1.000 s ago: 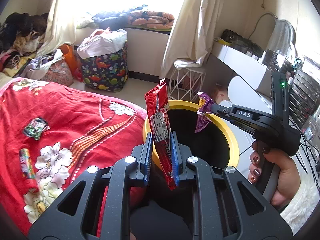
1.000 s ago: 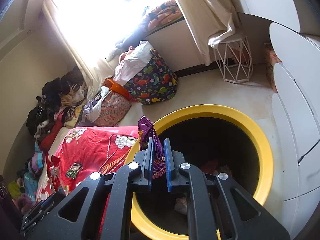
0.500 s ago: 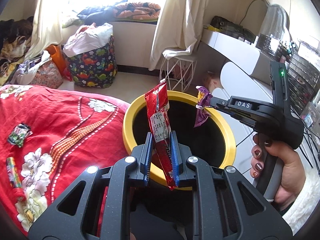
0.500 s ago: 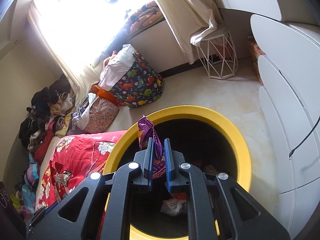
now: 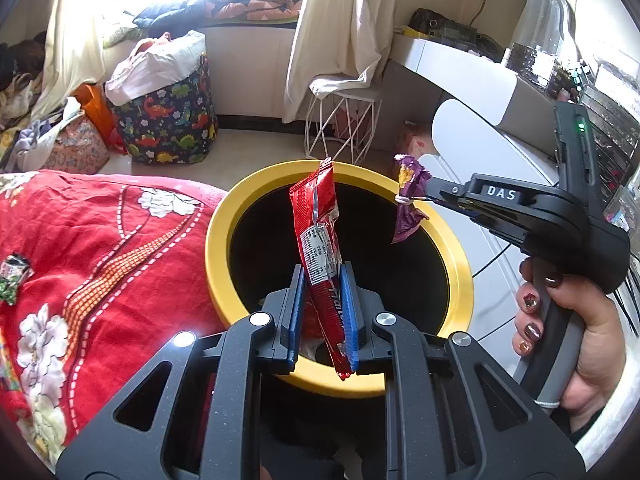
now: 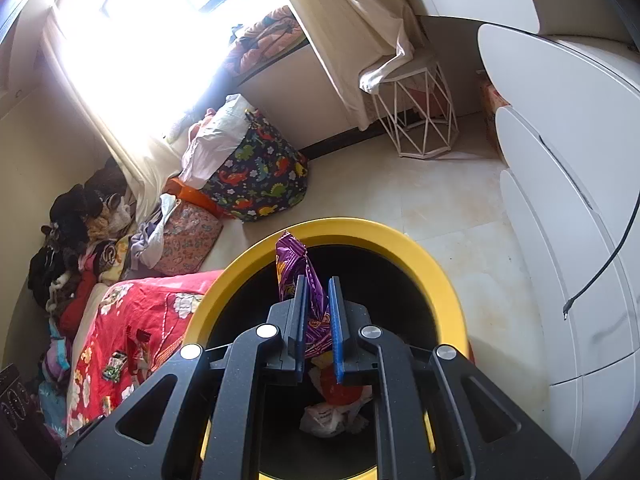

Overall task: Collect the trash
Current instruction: 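Lower both held wrappers into the bin and open both tools, then move both open tools back over the red tube and green snack bag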

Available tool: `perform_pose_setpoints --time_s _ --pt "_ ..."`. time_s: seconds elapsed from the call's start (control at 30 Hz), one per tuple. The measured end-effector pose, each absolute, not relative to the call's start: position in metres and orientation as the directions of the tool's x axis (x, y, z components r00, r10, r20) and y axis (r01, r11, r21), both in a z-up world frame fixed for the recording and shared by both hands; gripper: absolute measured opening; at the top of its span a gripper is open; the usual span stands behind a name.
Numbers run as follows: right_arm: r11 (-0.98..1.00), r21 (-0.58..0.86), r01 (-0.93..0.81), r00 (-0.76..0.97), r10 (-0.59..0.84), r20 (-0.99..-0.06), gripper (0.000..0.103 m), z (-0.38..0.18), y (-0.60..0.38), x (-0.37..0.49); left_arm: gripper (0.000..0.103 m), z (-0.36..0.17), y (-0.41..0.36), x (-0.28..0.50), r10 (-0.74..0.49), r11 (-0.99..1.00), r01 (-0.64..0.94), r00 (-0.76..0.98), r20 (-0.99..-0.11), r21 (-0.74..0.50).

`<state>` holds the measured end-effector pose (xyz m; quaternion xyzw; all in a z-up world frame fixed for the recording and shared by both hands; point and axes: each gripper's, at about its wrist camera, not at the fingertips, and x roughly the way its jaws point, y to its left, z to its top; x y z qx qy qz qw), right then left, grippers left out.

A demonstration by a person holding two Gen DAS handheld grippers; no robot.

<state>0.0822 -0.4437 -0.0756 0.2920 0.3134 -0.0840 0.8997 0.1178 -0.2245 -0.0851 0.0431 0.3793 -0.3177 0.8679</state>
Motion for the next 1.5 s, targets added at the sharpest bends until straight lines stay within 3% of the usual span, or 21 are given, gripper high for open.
perform_pose_setpoints --time_s 0.3,0.47,0.57,0.63,0.67,0.73,0.93,1.2,1.5 --pt "0.815 0.473 0.335 0.786 0.035 -0.618 0.012 -0.080 -0.447 0.084 0.012 -0.094 -0.238 0.128 -0.516 0.788 0.593 0.491 -0.702 -0.165" --pt "0.806 0.486 0.337 0.788 0.042 -0.615 0.035 -0.082 -0.449 0.084 0.014 -0.099 -0.240 0.129 -0.523 0.787 0.590 0.482 -0.703 -0.181" --pt "0.806 0.486 0.337 0.790 0.039 -0.612 0.040 -0.082 -0.449 0.083 0.037 -0.101 -0.240 0.129 -0.517 0.791 0.586 0.486 -0.705 -0.176" --pt "0.811 0.478 0.339 0.790 0.030 -0.612 0.043 -0.080 -0.449 0.082 0.065 -0.099 -0.238 0.128 -0.513 0.798 0.576 0.496 -0.701 -0.177" --pt "0.813 0.474 0.338 0.791 0.028 -0.612 0.045 -0.079 -0.449 0.082 0.069 -0.098 -0.236 0.128 -0.514 0.801 0.570 0.501 -0.696 -0.182" --pt "0.818 0.467 0.337 0.791 0.023 -0.612 0.050 -0.078 -0.447 0.082 0.092 -0.095 -0.232 0.128 -0.504 0.812 0.555 0.514 -0.694 -0.179" --pt "0.845 0.450 0.290 0.794 0.051 -0.606 0.059 -0.071 -0.433 0.087 0.092 -0.084 -0.208 0.124 -0.455 0.852 0.504 0.581 -0.675 -0.140" --pt "0.887 0.451 0.100 0.764 0.222 -0.606 0.066 -0.057 -0.364 0.122 0.092 -0.071 -0.138 0.124 -0.323 0.931 0.354 0.693 -0.645 -0.086" --pt "0.895 0.427 -0.132 0.669 0.398 -0.628 0.067 -0.042 -0.243 0.181 0.092 -0.072 -0.044 0.122 -0.186 0.982 0.165 0.743 -0.642 -0.093"
